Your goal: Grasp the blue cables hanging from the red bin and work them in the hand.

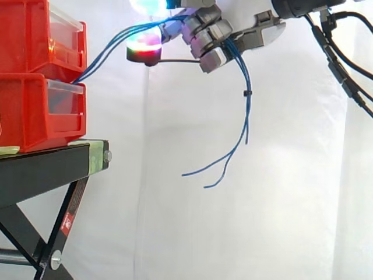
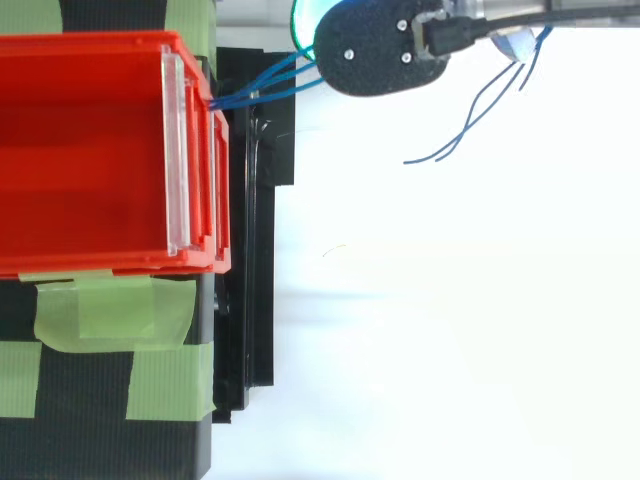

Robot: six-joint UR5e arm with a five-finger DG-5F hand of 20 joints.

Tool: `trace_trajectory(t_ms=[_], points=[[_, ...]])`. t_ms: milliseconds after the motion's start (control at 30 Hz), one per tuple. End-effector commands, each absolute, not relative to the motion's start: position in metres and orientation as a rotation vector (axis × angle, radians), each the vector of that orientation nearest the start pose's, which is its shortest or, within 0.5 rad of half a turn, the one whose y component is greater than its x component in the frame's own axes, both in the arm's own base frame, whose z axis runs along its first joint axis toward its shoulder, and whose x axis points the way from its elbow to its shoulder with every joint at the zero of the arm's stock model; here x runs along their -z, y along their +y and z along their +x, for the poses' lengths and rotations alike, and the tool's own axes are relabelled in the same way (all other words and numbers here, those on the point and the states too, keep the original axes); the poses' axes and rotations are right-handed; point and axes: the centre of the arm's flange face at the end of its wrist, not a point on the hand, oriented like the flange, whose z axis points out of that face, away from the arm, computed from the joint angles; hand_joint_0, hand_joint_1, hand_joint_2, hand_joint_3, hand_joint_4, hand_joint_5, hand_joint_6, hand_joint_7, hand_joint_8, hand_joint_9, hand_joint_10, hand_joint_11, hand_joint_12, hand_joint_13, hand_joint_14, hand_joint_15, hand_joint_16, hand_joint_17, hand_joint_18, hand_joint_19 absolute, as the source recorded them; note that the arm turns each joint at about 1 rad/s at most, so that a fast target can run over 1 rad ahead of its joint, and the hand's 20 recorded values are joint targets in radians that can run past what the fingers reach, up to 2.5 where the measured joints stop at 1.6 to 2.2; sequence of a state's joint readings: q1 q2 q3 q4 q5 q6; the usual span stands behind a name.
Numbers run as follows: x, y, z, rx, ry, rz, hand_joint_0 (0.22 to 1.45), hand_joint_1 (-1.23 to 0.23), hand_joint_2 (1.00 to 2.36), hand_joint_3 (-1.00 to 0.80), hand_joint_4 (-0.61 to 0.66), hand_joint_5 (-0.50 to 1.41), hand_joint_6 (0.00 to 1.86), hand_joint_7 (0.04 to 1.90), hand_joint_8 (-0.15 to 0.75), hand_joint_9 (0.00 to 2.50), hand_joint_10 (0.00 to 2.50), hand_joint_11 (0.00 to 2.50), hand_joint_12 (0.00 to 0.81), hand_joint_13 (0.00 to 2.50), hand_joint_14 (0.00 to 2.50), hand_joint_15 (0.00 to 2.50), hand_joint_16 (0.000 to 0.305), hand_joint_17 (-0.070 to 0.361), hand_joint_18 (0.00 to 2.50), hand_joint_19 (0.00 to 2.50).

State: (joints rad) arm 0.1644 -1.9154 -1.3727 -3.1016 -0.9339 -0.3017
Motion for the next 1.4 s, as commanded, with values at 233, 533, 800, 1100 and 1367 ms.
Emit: trace_trajectory(t_ms=[233,533,800,1100,1367], points=[[-0.4021,-0.0915,0.6258,-0.534,1.136,1.232,0.93,-0.65,1.01,-0.67,0.24,0.31,0.29,1.24,0.511,0.78,2.50,2.50,0.522,0.83,2.50,1.89,0.060,0.134,1.20,1.37],[-0.3980,-0.0872,0.6208,-0.514,1.200,1.237,0.88,-0.63,1.00,-0.89,0.26,0.30,0.29,1.25,0.511,0.78,2.50,2.50,0.522,0.83,2.50,1.89,0.060,0.134,1.20,1.37],[-0.3969,-0.0865,0.6190,-0.507,1.216,1.242,0.81,-0.62,1.00,-0.97,0.27,0.28,0.29,1.24,0.511,0.78,2.50,2.50,0.522,0.83,2.50,1.89,0.060,0.134,1.20,1.37],[-0.3973,-0.0873,0.6197,-0.512,1.208,1.242,0.93,-0.65,1.02,-0.58,0.26,0.27,0.29,1.23,0.511,0.78,2.50,2.50,0.522,0.83,2.50,1.89,0.060,0.134,1.20,1.37],[-0.3974,-0.0863,0.6200,-0.514,1.207,1.241,0.93,-0.62,1.02,-0.60,0.26,0.29,0.08,1.29,0.511,0.78,2.50,2.50,0.522,0.83,2.50,1.89,0.060,0.134,1.20,1.37]])
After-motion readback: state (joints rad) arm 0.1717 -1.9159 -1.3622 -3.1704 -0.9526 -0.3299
